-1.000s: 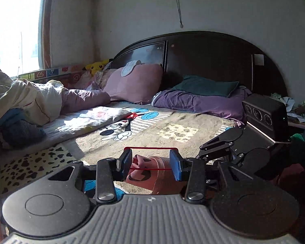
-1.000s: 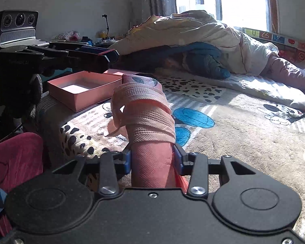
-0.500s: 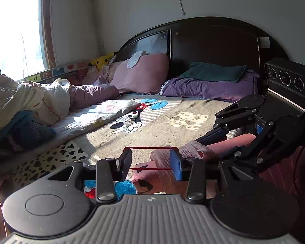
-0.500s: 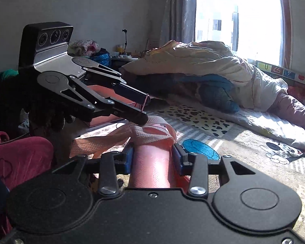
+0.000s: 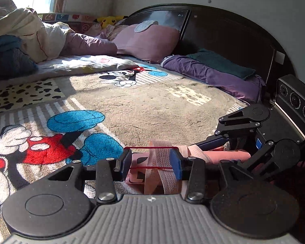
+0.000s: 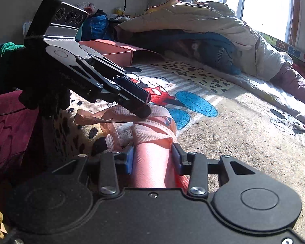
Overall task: Fold shopping bag
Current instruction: 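Carry the red rubber band with the left tool to the bag roll, then stretch the rubber band over the roll end with the left tool while the right tool holds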
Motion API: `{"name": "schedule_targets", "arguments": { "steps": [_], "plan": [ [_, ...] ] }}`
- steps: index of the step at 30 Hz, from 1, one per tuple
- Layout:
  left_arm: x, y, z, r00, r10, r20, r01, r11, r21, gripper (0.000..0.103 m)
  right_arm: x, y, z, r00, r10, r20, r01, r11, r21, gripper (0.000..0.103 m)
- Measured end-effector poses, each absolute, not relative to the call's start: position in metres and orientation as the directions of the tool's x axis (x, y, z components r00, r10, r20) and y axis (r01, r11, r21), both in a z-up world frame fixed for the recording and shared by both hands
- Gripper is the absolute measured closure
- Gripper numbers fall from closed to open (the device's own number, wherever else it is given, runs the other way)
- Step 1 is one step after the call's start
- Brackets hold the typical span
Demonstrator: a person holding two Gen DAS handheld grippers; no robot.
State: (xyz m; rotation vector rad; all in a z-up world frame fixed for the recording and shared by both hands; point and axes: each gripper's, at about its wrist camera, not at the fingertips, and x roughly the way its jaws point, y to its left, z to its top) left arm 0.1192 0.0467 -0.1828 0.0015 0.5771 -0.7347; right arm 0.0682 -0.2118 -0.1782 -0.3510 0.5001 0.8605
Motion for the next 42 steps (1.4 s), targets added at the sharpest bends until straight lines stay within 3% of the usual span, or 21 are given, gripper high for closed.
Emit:
{"name": "schedule_targets", "arguments": {
  "steps": [3, 10, 16, 24, 32, 42],
  "plan": [
    [0.122, 0.047, -0.187, 0.576, -0.643, -0.505, 0.637, 0.74, -0.216, 0.063, 0.068, -0.22, -0.184, 0.543, 0.64, -0.544, -0.784, 0.619, -0.054, 0.065],
    [0.127, 0.047, -0.197, 0.534, -0.664, -0.524, 0.645, 0.72, -0.255, 0.063, 0.093, -0.246, -0.193, 0.503, 0.694, -0.514, -0.722, 0.665, 0.191, 0.062],
    [0.124, 0.05, -0.201, 0.577, -0.677, -0.457, 0.651, 0.719, -0.242, 0.062, 0.094, -0.245, -0.2, 0.492, 0.694, -0.526, -0.722, 0.662, 0.199, 0.059],
    [0.138, 0.043, -0.191, 0.522, -0.704, -0.482, 0.758, 0.641, -0.115, 0.061, 0.103, -0.248, -0.203, 0.451, 0.711, -0.539, -0.742, 0.634, 0.215, 0.058],
    [0.16, 0.024, -0.176, 0.368, -0.692, -0.621, 0.9, 0.432, 0.052, 0.061, 0.106, -0.248, -0.201, 0.43, 0.714, -0.553, -0.756, 0.619, 0.212, 0.058],
    [0.206, -0.003, -0.182, 0.057, -0.624, -0.78, 0.985, 0.164, -0.059, 0.059, 0.107, -0.253, -0.208, 0.427, 0.732, -0.531, -0.763, 0.607, 0.223, 0.057]
  ]
}}
